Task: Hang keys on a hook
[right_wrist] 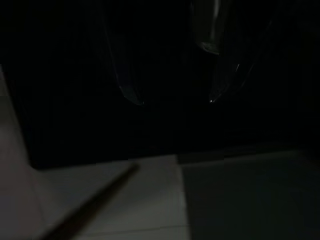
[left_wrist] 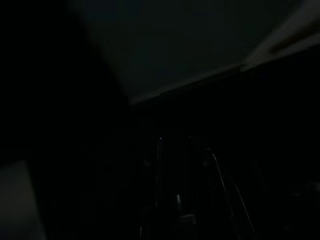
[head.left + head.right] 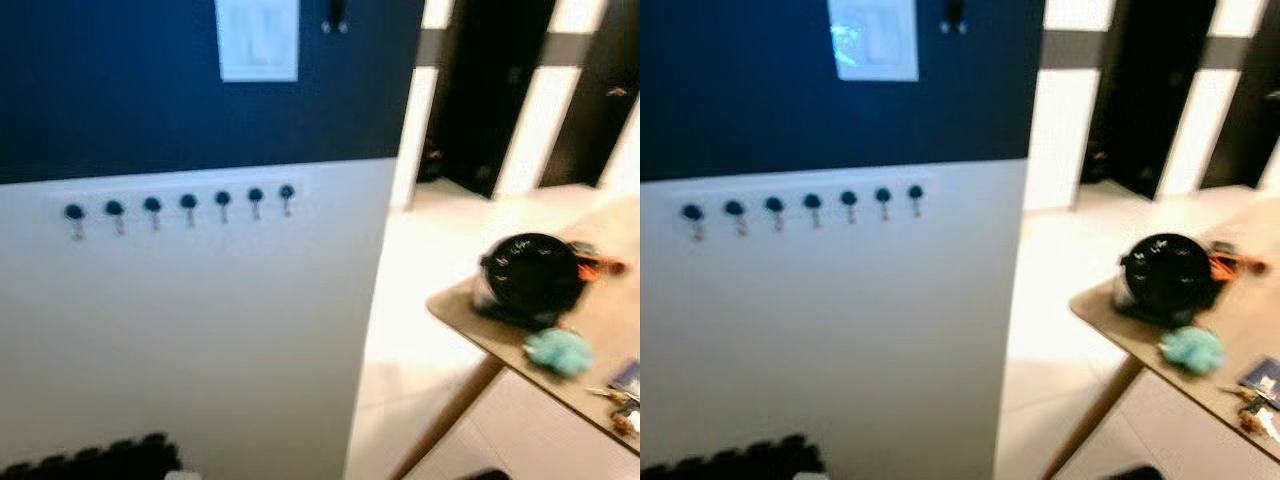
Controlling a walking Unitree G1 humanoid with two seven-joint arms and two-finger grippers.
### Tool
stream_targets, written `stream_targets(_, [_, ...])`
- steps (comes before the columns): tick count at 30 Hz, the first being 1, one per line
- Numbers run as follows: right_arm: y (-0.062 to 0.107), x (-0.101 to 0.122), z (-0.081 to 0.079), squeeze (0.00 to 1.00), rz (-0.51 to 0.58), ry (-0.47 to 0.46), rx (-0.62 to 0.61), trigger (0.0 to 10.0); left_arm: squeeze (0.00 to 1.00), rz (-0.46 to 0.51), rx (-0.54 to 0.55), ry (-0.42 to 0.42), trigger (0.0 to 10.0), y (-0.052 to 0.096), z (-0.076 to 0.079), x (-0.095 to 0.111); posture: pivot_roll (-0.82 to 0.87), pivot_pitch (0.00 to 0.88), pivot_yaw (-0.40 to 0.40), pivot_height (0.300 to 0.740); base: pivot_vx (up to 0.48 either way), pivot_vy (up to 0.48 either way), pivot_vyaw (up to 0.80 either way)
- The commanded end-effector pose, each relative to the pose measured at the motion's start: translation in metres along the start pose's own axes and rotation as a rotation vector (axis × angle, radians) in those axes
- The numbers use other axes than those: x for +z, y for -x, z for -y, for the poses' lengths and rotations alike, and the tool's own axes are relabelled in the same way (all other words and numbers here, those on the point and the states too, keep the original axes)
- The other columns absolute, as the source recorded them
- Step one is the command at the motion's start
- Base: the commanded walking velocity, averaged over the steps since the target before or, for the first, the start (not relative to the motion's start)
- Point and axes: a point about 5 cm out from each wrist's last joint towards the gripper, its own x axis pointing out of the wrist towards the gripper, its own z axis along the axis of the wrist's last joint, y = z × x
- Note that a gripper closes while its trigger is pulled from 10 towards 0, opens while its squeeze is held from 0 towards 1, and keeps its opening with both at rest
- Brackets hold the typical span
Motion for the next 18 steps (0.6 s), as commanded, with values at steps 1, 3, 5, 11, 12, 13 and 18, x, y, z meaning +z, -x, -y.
stream_targets(1, [0.0003,-0.001,-0.0015,0.0,-0.003,0.01,0.009,10.0,0.0,-0.002,-0.006,-0.024,10.0,0.0005,0.0019,-0.0015,0.02,0.009,0.007,0.74,0.0,0.0,-0.8])
stream_targets(3, [0.0002,-0.001,-0.0017,0.0,-0.004,0.011,0.011,10.0,0.0,-0.001,-0.006,-0.024,10.0,0.0008,0.0015,-0.0018,0.03,0.011,0.006,0.74,0.0,0.0,-0.8])
stream_targets(5, [0.0,-0.0009,-0.0019,0.0,-0.005,0.01,0.013,10.0,0.0,0.0,-0.005,-0.026,10.0,0.0012,0.0009,-0.0022,0.03,0.011,0.006,0.74,0.0,0.0,-0.8])
stream_targets(11, [-0.0002,-0.0016,-0.0041,0.0,-0.009,0.006,0.018,10.0,0.0,0.014,0.023,-0.029,10.0,0.0025,-0.0039,-0.002,0.03,0.008,0.008,0.74,0.0,0.0,-0.8])
stream_targets(12, [-0.0002,-0.0015,-0.0044,0.0,-0.009,0.007,0.019,10.0,0.0,0.018,0.027,-0.027,10.0,0.0025,-0.0044,-0.0015,0.03,0.008,0.008,0.74,0.0,0.0,-0.8])
stream_targets(13, [-0.0003,-0.0015,-0.0046,0.0,-0.009,0.007,0.019,10.0,0.0,0.021,0.028,-0.026,10.0,0.0025,-0.0047,-0.0012,0.03,0.008,0.008,0.74,0.0,0.0,-0.8])
stream_targets(18, [-0.0009,-0.0003,-0.0047,0.0,-0.007,0.011,0.02,10.0,0.0,0.061,0.016,-0.002,10.0,0.0017,-0.0038,0.0046,0.03,0.006,0.006,0.74,0.0,0.0,-0.8])
